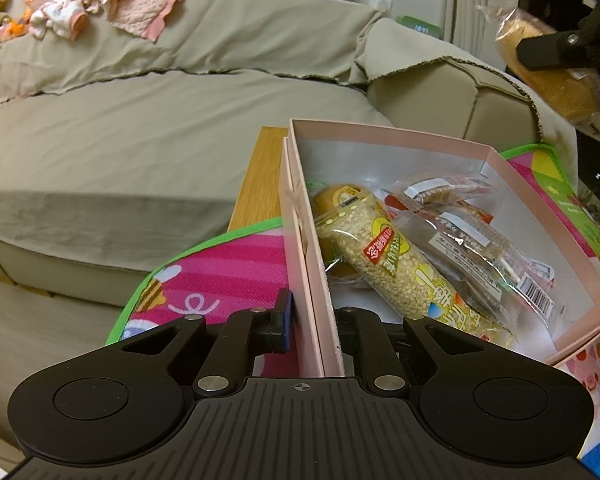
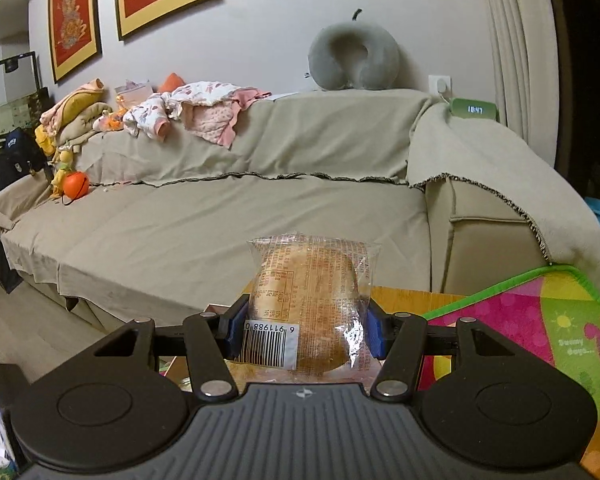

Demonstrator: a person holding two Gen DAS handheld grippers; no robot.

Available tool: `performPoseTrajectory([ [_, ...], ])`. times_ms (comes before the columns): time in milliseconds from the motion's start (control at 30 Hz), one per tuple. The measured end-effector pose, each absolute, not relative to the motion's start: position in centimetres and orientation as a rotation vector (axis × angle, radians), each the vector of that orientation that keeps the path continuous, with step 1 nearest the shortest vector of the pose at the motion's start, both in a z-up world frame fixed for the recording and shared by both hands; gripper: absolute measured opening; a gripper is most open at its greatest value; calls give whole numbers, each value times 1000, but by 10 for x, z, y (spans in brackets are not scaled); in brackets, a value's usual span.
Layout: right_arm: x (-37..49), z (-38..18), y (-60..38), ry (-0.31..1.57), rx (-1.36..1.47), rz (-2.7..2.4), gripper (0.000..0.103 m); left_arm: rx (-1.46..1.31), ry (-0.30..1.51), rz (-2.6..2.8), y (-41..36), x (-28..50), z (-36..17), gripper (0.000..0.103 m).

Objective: Organize objects
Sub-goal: 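Carry the bread roll into the pink box and release it with the right gripper, then release the pink box wall with the left gripper and pull both tools back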

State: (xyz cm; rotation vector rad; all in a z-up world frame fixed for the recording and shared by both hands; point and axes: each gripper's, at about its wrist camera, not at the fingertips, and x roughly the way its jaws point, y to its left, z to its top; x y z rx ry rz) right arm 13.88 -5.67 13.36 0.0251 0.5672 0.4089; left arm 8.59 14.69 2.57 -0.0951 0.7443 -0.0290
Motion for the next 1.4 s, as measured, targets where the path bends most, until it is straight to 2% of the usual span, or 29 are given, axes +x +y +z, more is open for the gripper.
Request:
performPoseTrajectory([
  [200,159,111,-60,628,66,407,58,-96,744,-29,147,86,26,14],
  [267,166,100,-66,672,100,404,66,-97,744,-29,148,85,25,14],
  [433,163,87,-81,701,104,380,66,-97,744,-29,148,85,25,14],
  [800,99,72,-101,710,-117,450,77,-96,745,-28,147,85,25,14],
  [1000,70,63,-109,719,-121,514,88,-98,746,-28,147,85,25,14],
  [1133,58,52,-107,722,-139,538,88,-91,751,-21,144,85,24,14],
  [1200,53,44,-103,720,-184,536,83,-65,757,-8,138,87,26,13],
  [1267,49,37,-101,716,-212,528,69,-39,767,-3,127,91,27,14],
  [1400,53,34,-115,694,-178,457,68,-22,772,-58,94,112,26,15],
])
